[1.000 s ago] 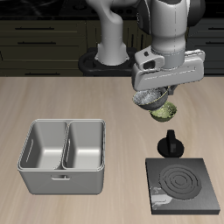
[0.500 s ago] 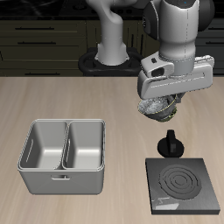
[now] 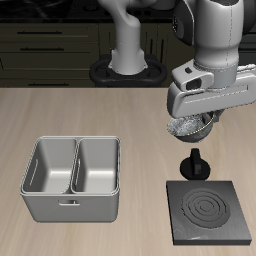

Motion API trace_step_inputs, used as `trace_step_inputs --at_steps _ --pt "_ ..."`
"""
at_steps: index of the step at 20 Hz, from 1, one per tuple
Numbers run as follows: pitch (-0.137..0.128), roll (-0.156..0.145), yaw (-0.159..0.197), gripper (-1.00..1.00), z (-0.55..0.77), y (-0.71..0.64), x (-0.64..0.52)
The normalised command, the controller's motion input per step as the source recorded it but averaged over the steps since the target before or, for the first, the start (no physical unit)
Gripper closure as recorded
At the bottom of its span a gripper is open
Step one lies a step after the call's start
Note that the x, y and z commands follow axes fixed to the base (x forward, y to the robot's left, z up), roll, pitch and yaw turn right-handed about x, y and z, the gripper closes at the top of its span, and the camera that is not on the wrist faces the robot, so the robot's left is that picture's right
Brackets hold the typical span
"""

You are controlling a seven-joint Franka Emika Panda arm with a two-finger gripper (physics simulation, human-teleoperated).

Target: Place the black bowl on the flat stove

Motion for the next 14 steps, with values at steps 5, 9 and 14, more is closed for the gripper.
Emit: trace_step_inputs --at_steps 5,9,14 --pt "0.015 -0.022 -0.007 1.0 -0.01 0.03 0.27" --pt "0.005 -0.05 0.011 1.0 0.04 -0.07 0.37" --pt "0.002 -0.029 0.02 1.0 -0.01 -0.04 0.25"
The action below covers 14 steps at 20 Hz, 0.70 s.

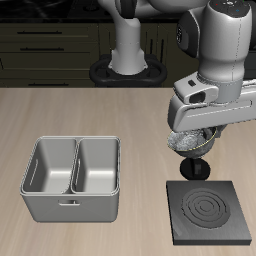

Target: Place the black bowl on the flat stove

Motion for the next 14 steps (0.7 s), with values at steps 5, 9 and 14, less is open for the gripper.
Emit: trace_step_inputs --at_steps 5,9,14 --pt "0.039 -0.004 0.024 1.0 -0.26 0.02 0.27" --pt "0.063 0.004 0.016 1.0 -0.43 0.07 0.14" --pt "0.033 0.02 -0.001 1.0 -0.26 0.22 0.01"
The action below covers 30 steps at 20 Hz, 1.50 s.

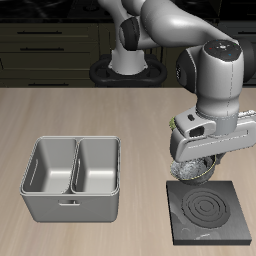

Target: Place the black bowl on the flat stove

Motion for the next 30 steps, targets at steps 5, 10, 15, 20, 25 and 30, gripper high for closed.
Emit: trace_step_inputs --at_steps 5,10,15,20,25,30 --pt "0.024 0.03 0.001 1.0 -0.18 0.14 -0.02" --pt "0.036 0.012 0.027 1.0 -0.31 0.09 0.05" --pt "0.026 0.011 0.044 1.0 -0.3 0.04 0.02" --pt "0.012 0.01 0.026 1.0 -0.16 0.02 0.03" --pt "-0.004 -0.018 0.033 -1.0 -0.14 0.03 -0.01" --pt "0.009 -0.009 0.001 -1.0 -0.08 -0.03 -0.03"
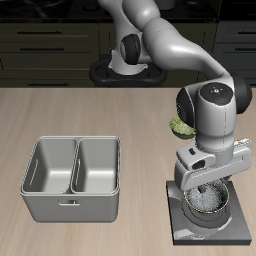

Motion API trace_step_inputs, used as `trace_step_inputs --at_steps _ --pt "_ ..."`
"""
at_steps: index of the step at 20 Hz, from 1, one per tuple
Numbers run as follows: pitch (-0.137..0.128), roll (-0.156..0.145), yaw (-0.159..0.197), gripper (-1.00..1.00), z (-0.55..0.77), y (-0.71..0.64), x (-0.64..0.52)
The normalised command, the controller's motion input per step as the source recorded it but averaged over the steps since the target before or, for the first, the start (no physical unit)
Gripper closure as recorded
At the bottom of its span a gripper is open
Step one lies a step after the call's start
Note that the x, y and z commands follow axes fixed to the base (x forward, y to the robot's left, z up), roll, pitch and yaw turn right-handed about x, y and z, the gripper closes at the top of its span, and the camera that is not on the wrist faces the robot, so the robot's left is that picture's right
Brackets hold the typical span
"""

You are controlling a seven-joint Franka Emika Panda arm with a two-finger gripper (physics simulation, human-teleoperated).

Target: Place the black bowl on the flat stove

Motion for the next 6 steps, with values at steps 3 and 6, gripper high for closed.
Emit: trace_step_inputs --at_steps 3,6 --pt "-0.004 -0.005 -0.022 -1.0 0.03 -0.04 0.0" --pt "-0.022 0.011 -0.001 -1.0 0.09 0.0 -0.08"
